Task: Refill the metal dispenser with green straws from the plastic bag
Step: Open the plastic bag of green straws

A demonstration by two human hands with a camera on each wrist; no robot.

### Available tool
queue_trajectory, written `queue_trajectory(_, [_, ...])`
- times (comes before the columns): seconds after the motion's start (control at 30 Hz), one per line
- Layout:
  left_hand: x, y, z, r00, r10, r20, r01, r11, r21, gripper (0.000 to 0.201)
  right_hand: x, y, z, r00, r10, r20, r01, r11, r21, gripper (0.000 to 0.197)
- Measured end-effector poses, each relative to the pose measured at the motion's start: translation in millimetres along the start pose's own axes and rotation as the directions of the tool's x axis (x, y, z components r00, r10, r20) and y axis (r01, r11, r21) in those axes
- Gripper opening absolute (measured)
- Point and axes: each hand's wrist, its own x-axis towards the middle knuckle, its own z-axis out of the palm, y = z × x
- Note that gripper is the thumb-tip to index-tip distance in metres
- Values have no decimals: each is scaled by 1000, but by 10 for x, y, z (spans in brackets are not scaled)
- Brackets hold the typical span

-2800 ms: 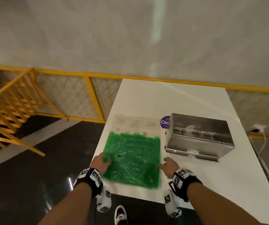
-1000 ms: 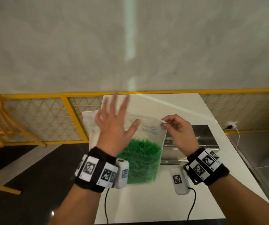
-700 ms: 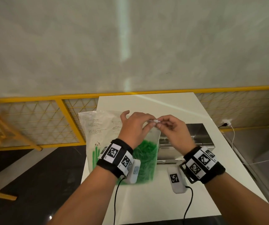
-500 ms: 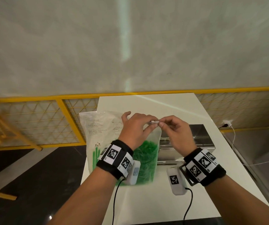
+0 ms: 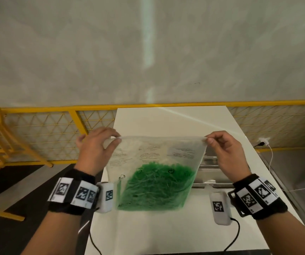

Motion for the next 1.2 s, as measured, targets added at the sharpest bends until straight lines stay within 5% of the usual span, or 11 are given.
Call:
queue_trajectory(0.17, [-106,-308,-251,998,-64,-2,63,990,-126,7,-16,43,-76,1000,9,-29,-8,998,55,26])
queue_trajectory(0.23, [-142,-292,-226,994,-112,17,113,960,-258,13,-55,-6,-54,999,43,-18,-40,993,113,8])
queue_trajectory(0.33, [-253,-213,-96,967,-214,138,253,737,-627,31,-130,11,-9,992,114,61,-126,960,250,49])
queue_trajectory(0.4, [-358,-242,95,909,-236,344,417,558,-717,73,-193,99,52,951,244,189,-286,928,241,69])
queue_trajectory(0.5, [-569,-240,573,750,-176,638,565,672,-479,116,-275,288,219,847,443,294,-448,892,-56,82])
queue_trajectory(0.63, [-733,-207,1104,701,-247,668,599,712,-365,84,-307,459,415,842,475,257,-450,880,-154,70])
queue_trajectory(0.8, [-724,-150,1177,763,-270,587,573,702,-423,23,-395,352,442,878,452,158,-451,891,-43,40])
queue_trajectory(0.93, [-754,-69,1110,739,-263,620,661,465,-589,32,-539,286,388,859,441,261,-468,882,48,58])
queue_trajectory(1.1, [-829,-170,1146,755,-253,605,655,318,-685,63,-609,408,463,877,422,229,-432,902,-6,57])
queue_trajectory(1.2, [-880,-285,1120,812,-346,470,581,403,-707,33,-586,484,429,875,444,192,-451,892,-8,48])
